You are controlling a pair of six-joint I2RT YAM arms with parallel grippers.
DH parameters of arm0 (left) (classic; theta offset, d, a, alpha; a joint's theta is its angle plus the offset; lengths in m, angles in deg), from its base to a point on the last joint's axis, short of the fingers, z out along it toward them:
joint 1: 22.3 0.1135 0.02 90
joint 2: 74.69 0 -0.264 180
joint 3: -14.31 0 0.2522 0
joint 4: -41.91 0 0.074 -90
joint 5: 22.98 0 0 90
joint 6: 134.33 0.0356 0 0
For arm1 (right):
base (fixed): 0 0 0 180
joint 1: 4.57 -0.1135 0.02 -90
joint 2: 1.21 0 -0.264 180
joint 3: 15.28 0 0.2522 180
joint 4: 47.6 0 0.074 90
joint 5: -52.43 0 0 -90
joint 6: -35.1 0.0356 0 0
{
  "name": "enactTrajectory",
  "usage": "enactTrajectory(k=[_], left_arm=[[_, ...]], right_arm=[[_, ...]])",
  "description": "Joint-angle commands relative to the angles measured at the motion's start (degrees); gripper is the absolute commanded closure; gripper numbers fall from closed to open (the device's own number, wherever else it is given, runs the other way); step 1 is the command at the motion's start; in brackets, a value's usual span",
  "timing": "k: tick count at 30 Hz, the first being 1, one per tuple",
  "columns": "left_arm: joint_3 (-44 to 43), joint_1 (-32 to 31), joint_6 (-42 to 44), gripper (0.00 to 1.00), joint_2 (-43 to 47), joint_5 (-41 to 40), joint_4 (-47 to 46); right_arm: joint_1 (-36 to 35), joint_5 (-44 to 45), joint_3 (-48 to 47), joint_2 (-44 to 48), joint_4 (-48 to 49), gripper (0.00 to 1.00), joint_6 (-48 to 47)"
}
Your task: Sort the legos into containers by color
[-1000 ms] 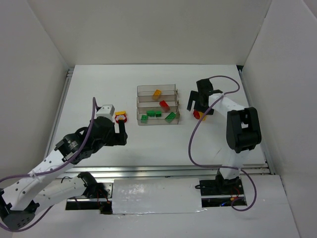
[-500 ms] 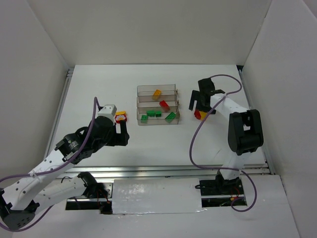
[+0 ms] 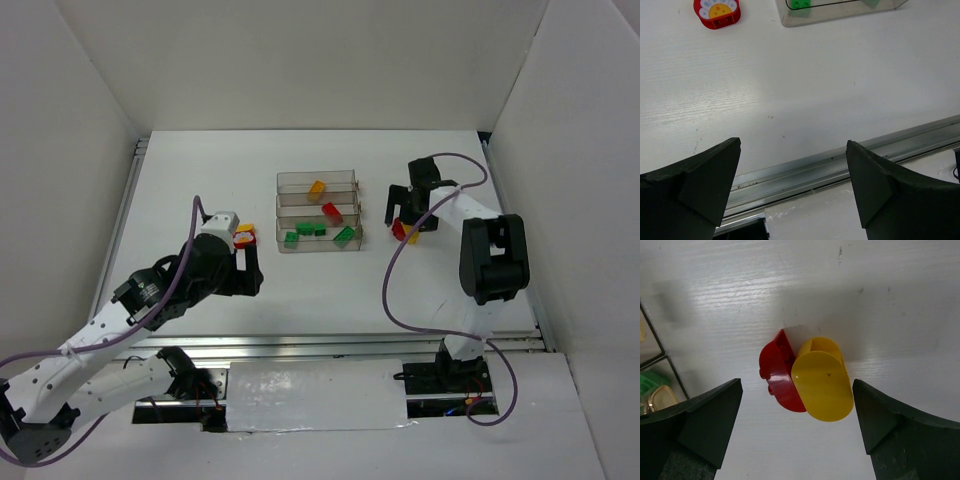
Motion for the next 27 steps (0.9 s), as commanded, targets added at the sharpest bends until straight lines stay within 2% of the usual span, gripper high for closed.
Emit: enactTrajectory(k=[1, 8, 11, 15, 19, 21, 26, 27], left_arm=[[0.1, 0.3, 1.1, 0.01, -0.4, 0.5, -1.9], [0.3, 0.3, 1.2, 0.01, 0.2, 0.8, -2.2], [0.3, 0.3, 1.4, 0.01, 0.0, 1.1, -2.4], [0.3, 0.3, 1.4, 0.0, -0.1, 1.1, -2.4], [0.4, 0.3, 1.4, 0.01, -0.1, 1.3, -2.5], [0.4, 0.3, 1.5, 0.0, -0.3, 1.5, -2.5], [0.3, 0.3, 1.6, 0.01, -0.7, 1.8, -2.5], [0.4, 0.3, 1.6, 0.01, -0.7, 1.8, -2.6]], right_arm=[[0.0, -4.0, -0.3, -0.8, 1.2, 0.02, -1.0], [0.2, -1.0, -3.3, -3.3, -3.3, 0.1, 0.8], [0.2, -0.4, -5.3, -4.6, -6.0, 0.18, 1.7], [0.1, 0.0, -6.5, -5.5, -7.6, 0.37, 2.6], [0.3, 0.4, -7.2, -5.9, -8.6, 0.45, 3.1], [0.2, 0.3, -8.6, -6.8, -10.3, 0.45, 3.1], [-0.1, 0.6, -10.4, -8.0, -11.9, 0.21, 2.6], [-0.1, 0.7, -10.4, -8.0, -11.9, 0.2, 2.5]])
